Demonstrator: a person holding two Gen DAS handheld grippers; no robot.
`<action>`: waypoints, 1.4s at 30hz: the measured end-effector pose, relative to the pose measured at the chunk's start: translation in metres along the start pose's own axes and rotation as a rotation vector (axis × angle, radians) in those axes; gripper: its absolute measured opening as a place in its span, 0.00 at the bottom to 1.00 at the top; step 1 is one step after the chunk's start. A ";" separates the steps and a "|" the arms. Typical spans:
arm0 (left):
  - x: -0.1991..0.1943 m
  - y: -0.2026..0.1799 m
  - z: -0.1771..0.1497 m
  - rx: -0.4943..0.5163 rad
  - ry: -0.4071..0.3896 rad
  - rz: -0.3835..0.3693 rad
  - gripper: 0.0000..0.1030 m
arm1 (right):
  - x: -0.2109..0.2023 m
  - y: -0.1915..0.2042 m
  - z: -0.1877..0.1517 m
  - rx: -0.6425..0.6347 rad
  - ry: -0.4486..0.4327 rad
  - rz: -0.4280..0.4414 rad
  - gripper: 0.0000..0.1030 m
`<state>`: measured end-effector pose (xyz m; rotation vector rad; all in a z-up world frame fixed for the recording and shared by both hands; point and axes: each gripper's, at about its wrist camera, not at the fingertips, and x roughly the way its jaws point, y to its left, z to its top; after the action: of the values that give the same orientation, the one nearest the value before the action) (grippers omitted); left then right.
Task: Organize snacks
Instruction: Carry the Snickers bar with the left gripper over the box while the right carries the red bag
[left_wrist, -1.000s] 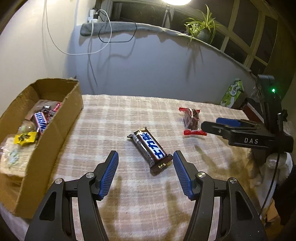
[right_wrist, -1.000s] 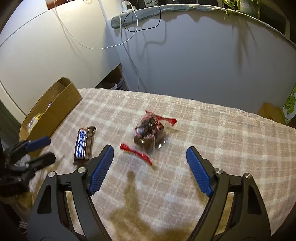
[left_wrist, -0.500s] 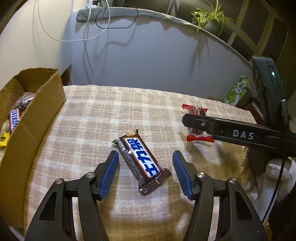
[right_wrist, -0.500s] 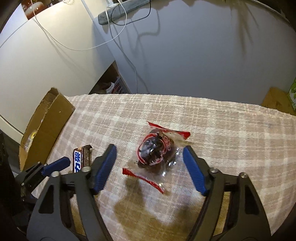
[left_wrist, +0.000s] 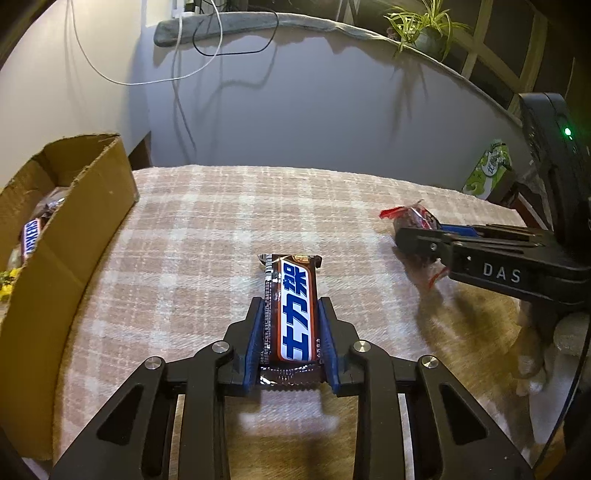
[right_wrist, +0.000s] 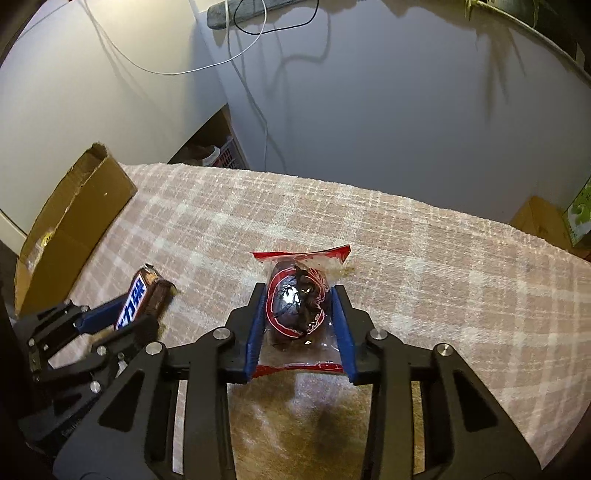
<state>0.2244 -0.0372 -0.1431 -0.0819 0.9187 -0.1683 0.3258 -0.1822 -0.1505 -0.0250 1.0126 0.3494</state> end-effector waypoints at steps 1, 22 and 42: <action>-0.002 0.002 -0.001 -0.001 -0.003 0.003 0.26 | -0.002 0.000 -0.002 0.000 -0.004 0.001 0.34; -0.109 0.054 -0.008 -0.039 -0.212 0.053 0.26 | -0.082 0.071 -0.005 -0.074 -0.162 0.107 0.34; -0.143 0.147 -0.015 -0.138 -0.262 0.173 0.26 | -0.044 0.223 0.033 -0.275 -0.153 0.242 0.34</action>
<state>0.1438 0.1334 -0.0606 -0.1487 0.6714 0.0660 0.2656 0.0225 -0.0651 -0.1233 0.8109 0.7000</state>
